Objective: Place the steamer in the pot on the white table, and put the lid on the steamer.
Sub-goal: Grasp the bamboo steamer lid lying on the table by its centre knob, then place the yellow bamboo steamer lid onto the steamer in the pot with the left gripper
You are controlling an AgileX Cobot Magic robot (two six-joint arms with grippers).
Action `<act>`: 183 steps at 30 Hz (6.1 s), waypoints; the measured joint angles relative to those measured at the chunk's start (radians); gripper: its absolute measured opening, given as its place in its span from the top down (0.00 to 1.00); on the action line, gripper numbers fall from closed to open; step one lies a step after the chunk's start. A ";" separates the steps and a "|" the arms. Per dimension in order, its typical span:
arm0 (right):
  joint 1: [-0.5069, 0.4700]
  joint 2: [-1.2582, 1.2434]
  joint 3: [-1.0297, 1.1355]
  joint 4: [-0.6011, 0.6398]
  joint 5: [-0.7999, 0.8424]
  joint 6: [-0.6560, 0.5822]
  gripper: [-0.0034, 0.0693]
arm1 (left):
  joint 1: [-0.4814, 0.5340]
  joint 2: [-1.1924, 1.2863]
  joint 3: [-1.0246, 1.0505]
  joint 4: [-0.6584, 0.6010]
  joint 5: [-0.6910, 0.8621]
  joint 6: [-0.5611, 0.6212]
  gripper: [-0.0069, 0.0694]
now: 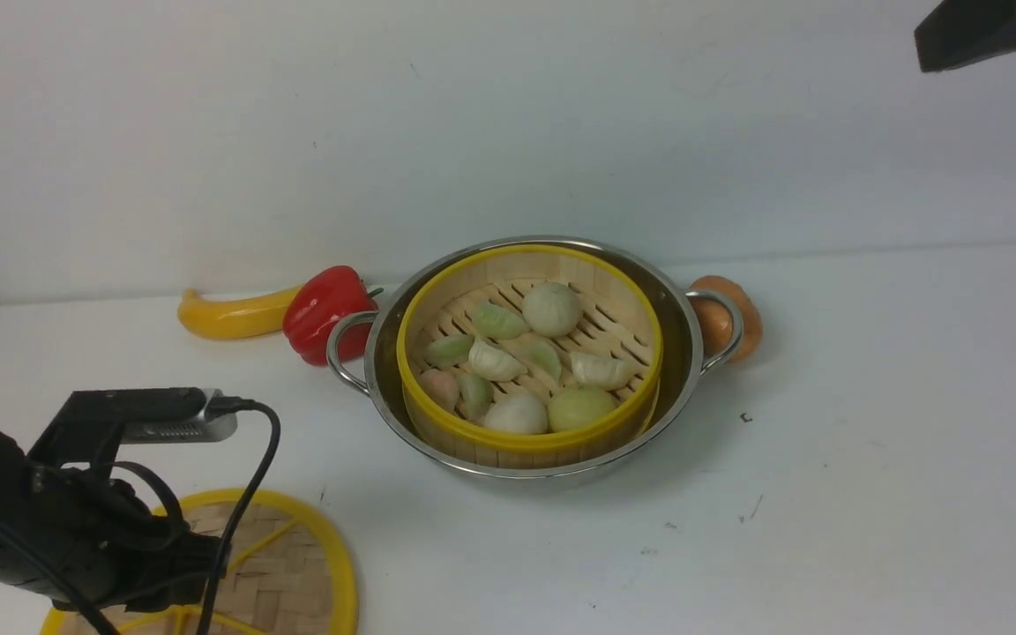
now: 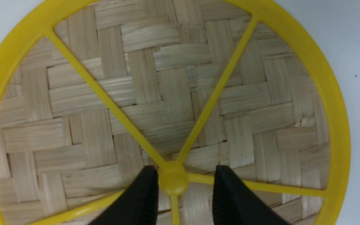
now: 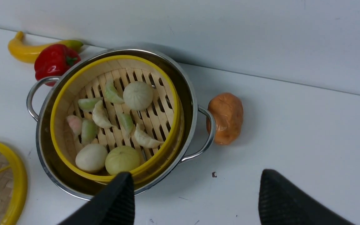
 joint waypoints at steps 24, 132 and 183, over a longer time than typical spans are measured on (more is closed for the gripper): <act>0.000 0.000 0.000 0.007 -0.001 -0.005 0.25 | 0.000 0.065 -0.216 0.193 0.265 -0.094 0.76; 0.000 0.000 0.000 0.011 -0.001 0.024 0.25 | -0.563 0.876 -1.606 0.368 0.651 -0.115 0.76; 0.000 0.000 0.000 0.011 -0.001 0.024 0.25 | -0.563 0.895 -1.638 0.394 0.647 -0.098 0.24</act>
